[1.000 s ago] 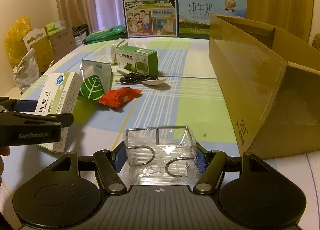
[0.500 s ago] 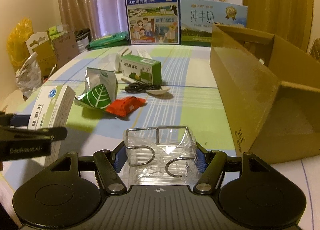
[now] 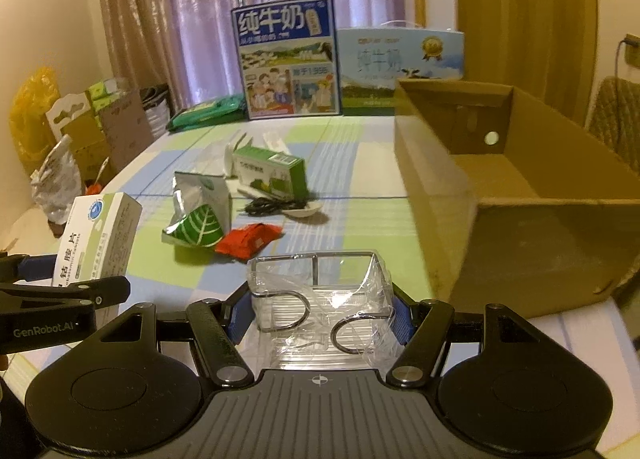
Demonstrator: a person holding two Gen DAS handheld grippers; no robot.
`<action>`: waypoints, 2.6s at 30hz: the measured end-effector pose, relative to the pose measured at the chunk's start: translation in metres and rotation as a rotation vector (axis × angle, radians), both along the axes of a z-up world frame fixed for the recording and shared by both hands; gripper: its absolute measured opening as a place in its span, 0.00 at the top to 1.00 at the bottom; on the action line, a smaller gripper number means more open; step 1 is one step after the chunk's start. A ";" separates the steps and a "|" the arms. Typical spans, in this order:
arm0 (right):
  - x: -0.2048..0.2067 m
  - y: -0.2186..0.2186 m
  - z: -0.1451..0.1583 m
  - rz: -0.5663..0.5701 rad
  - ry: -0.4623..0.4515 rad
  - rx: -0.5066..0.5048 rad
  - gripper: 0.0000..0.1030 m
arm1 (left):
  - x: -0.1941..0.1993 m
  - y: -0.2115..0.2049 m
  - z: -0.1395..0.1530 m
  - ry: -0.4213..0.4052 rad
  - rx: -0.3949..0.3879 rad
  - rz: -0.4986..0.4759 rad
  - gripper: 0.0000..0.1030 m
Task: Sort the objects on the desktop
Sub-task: 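Carry the medicine box and clear box toward the cardboard box with both grippers, then release the medicine box and clear box into the cardboard box with both grippers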
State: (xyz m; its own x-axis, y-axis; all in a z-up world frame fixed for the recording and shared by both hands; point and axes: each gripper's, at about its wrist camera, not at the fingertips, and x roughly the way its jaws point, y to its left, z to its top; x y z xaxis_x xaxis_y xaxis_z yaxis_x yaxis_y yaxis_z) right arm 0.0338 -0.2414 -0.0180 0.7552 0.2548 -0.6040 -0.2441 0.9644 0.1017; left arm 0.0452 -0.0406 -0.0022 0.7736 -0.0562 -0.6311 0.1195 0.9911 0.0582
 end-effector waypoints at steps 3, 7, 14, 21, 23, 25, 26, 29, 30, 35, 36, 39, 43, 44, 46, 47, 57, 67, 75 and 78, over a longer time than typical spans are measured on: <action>-0.003 -0.010 0.011 -0.021 -0.008 0.009 0.38 | -0.001 -0.009 0.009 -0.011 -0.008 -0.021 0.33; -0.004 -0.025 0.029 -0.043 -0.032 0.019 0.38 | -0.001 -0.024 0.020 -0.024 -0.022 -0.055 0.33; 0.004 -0.059 0.065 -0.084 -0.080 0.068 0.38 | 0.007 -0.058 0.039 -0.036 -0.059 -0.130 0.33; 0.021 -0.103 0.095 -0.141 -0.145 0.085 0.38 | 0.026 -0.107 0.066 -0.047 -0.135 -0.217 0.33; 0.031 -0.116 0.099 -0.155 -0.149 0.059 0.38 | 0.033 -0.123 0.071 -0.047 -0.152 -0.244 0.33; 0.043 -0.129 0.099 -0.163 -0.135 0.042 0.38 | 0.042 -0.139 0.075 -0.045 -0.162 -0.267 0.33; 0.049 -0.136 0.098 -0.169 -0.127 0.034 0.38 | 0.047 -0.148 0.077 -0.042 -0.170 -0.279 0.33; 0.065 -0.151 0.094 -0.176 -0.109 0.015 0.38 | 0.059 -0.170 0.079 -0.027 -0.192 -0.302 0.33; 0.069 -0.156 0.093 -0.180 -0.102 0.010 0.38 | 0.063 -0.176 0.079 -0.021 -0.197 -0.308 0.33; 0.088 -0.175 0.082 -0.186 -0.070 0.001 0.38 | 0.081 -0.202 0.078 0.003 -0.211 -0.323 0.33; 0.092 -0.178 0.080 -0.187 -0.064 0.001 0.38 | 0.085 -0.206 0.078 0.008 -0.213 -0.326 0.33; 0.101 -0.184 0.073 -0.185 -0.049 0.002 0.38 | 0.096 -0.216 0.076 0.021 -0.213 -0.333 0.33; 0.110 -0.189 0.065 -0.192 -0.036 0.010 0.38 | 0.108 -0.224 0.071 0.042 -0.222 -0.336 0.33; 0.112 -0.191 0.063 -0.196 -0.033 0.016 0.38 | 0.110 -0.225 0.070 0.047 -0.226 -0.336 0.33; 0.116 -0.195 0.060 -0.206 -0.029 0.023 0.38 | 0.115 -0.229 0.067 0.056 -0.226 -0.337 0.33; 0.117 -0.197 0.058 -0.210 -0.028 0.027 0.38 | 0.117 -0.231 0.066 0.059 -0.226 -0.338 0.33; 0.126 -0.209 0.051 -0.228 -0.019 0.042 0.38 | 0.130 -0.244 0.055 0.073 -0.216 -0.354 0.35; 0.124 -0.210 0.047 -0.230 -0.007 0.050 0.38 | 0.126 -0.230 0.066 0.035 -0.249 -0.334 0.36; 0.124 -0.202 0.046 -0.217 0.005 0.059 0.38 | 0.115 -0.204 0.068 0.034 -0.258 -0.292 0.35; 0.125 -0.199 0.046 -0.212 0.003 0.065 0.38 | 0.112 -0.193 0.065 0.045 -0.263 -0.269 0.34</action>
